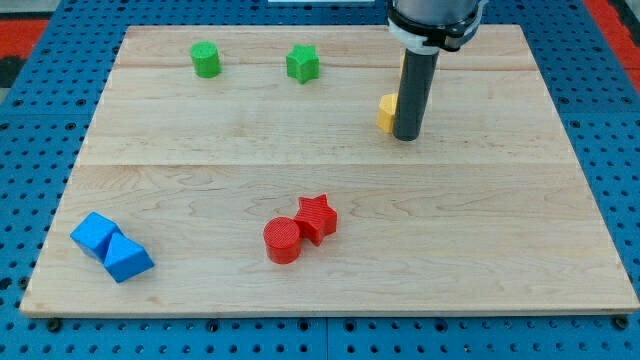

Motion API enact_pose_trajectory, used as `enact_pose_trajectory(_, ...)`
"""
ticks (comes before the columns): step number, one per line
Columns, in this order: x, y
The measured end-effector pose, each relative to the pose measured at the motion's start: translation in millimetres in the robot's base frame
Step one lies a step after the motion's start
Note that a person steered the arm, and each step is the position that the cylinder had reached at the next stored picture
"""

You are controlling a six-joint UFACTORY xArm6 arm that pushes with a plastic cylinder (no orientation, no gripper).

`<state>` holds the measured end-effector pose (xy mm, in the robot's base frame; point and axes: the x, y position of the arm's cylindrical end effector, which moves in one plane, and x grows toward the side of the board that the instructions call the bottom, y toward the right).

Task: Move the red star parallel to the top of the red circle

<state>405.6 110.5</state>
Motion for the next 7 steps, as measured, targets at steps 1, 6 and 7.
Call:
enact_pose_trajectory(1,-10,44)
enact_pose_trajectory(6,125,53)
enact_pose_trajectory(7,130,-12)
